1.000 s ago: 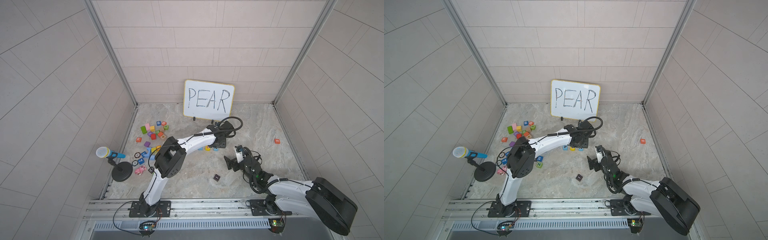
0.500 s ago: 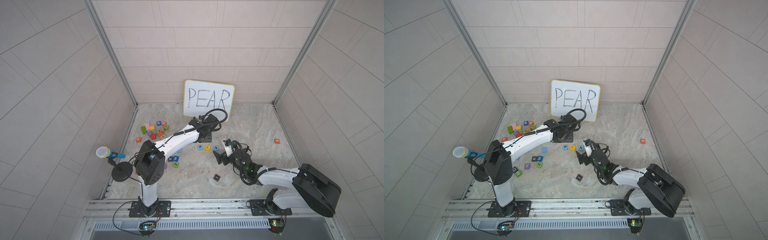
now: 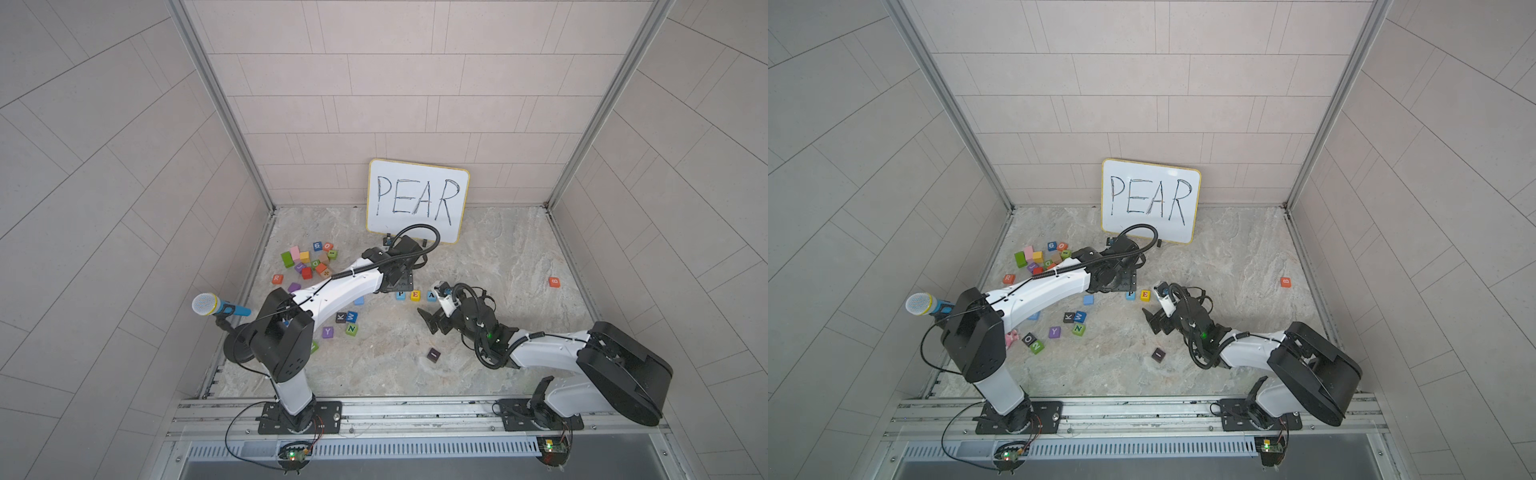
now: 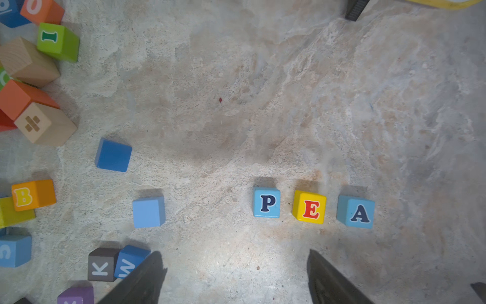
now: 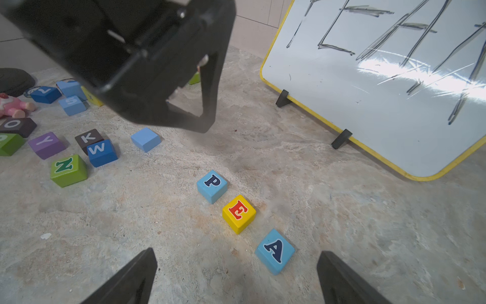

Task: Spell the uppercase word “pear” with letter blocks
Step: Place the letter block at the center of the board, then pick up the letter block from the center of the board.

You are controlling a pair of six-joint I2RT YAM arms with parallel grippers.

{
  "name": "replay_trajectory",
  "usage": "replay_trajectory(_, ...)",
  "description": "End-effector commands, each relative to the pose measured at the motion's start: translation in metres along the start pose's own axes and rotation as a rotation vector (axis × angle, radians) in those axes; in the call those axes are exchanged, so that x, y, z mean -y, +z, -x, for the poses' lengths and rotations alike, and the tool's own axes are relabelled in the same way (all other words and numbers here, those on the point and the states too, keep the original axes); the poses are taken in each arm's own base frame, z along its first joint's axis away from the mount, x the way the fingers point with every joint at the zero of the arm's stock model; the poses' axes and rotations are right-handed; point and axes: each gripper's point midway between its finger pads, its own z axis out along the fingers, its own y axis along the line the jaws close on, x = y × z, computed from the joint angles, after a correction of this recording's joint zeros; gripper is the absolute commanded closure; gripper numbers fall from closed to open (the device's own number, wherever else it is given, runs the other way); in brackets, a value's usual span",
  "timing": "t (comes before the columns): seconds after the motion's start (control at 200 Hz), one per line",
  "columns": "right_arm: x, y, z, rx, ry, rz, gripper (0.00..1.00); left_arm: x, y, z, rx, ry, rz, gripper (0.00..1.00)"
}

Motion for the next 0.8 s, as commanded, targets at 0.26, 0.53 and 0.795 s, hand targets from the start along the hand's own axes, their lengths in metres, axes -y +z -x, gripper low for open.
replay_trajectory(0.26, -0.012, 0.001, 0.006, 0.011, -0.005, 0.053, 0.00, 0.000, -0.012, 0.001, 0.013, 0.024, -0.023, 0.01)
replay_trajectory(0.53, -0.017, 0.001, 0.001, -0.001, 0.007, 0.074, 0.00, -0.010, -0.010, -0.012, -0.015, 0.018, -0.004, 0.00)
replay_trajectory(0.795, -0.016, -0.003, -0.007, -0.036, -0.004, 0.068, 0.00, -0.022, -0.013, -0.024, -0.013, 0.008, -0.001, 0.00)
